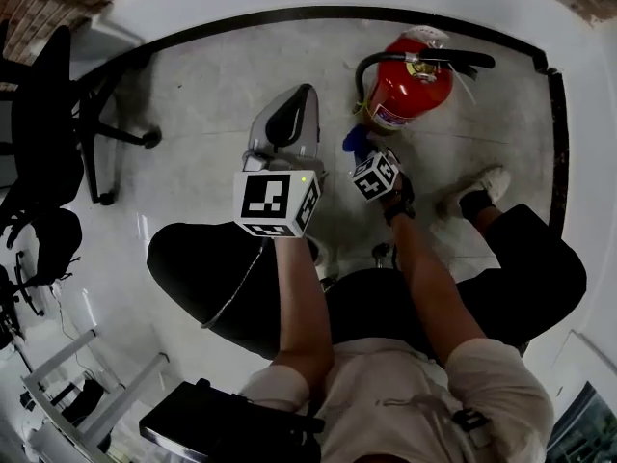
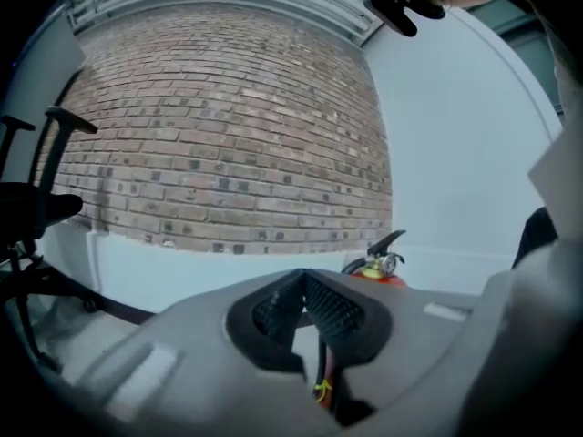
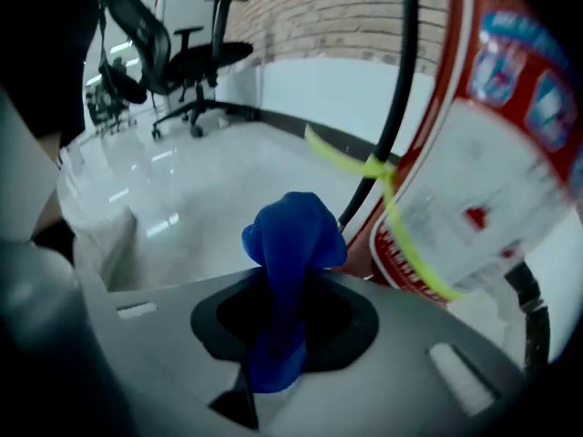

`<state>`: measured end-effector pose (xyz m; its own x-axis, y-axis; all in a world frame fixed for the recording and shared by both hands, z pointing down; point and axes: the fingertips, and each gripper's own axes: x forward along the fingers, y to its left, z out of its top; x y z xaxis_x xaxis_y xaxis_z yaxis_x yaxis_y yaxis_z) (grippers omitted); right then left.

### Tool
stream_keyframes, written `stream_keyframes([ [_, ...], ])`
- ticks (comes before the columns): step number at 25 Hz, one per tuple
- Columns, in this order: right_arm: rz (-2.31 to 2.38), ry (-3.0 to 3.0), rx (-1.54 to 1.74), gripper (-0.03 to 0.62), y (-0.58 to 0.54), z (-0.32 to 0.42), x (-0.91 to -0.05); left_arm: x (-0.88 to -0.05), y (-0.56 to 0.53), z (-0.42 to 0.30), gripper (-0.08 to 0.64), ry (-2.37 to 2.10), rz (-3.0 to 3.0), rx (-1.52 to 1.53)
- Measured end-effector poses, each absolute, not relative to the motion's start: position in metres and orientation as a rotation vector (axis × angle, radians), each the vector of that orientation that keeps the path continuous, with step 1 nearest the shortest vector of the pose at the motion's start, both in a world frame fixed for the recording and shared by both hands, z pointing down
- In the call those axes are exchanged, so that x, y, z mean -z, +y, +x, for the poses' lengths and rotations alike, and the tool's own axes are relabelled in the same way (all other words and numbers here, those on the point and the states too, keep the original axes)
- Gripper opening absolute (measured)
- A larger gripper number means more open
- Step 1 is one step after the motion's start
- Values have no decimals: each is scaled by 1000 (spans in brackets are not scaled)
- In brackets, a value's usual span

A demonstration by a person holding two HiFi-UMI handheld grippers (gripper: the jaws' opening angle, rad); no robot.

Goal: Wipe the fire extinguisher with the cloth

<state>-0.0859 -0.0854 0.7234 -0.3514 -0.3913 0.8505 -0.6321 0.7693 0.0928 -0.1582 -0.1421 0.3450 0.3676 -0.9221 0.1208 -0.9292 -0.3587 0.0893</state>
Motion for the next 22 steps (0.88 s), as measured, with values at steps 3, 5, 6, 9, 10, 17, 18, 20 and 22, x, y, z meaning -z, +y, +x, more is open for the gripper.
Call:
stream_keyframes([
  [3, 907, -2142, -360, 83, -78, -86, -628, -331, -141, -149, 2, -1642, 2525, -13],
  [5, 1022, -2237, -279, 83, -74, -86, -557, -323, -132, -152, 2, -1645, 2529, 4],
  [6, 1094, -2263, -214, 80, -74, -80, -523, -320, -127, -153, 2, -1645, 2532, 16],
  [9, 1274, -2292, -4, 77, -83, -50, -435, -310, -114, -151, 2, -1640, 2546, 68],
  [10, 1312, -2276, 55, 77, -91, -39, -412, -307, -111, -150, 2, -1640, 2548, 81],
  [17, 1310, -2089, 241, 71, -154, -24, -381, -304, -94, -139, 2, -1620, 2564, 96],
  [18, 1306, -2087, 280, 71, -152, -30, -383, -305, -92, -141, 2, -1630, 2560, 88],
  [20, 1286, -2090, 369, 71, -142, -45, -391, -306, -90, -146, 2, -1649, 2548, 84],
  [22, 1222, -2072, 429, 69, -135, -60, -410, -307, -91, -151, 2, -1664, 2551, 69],
])
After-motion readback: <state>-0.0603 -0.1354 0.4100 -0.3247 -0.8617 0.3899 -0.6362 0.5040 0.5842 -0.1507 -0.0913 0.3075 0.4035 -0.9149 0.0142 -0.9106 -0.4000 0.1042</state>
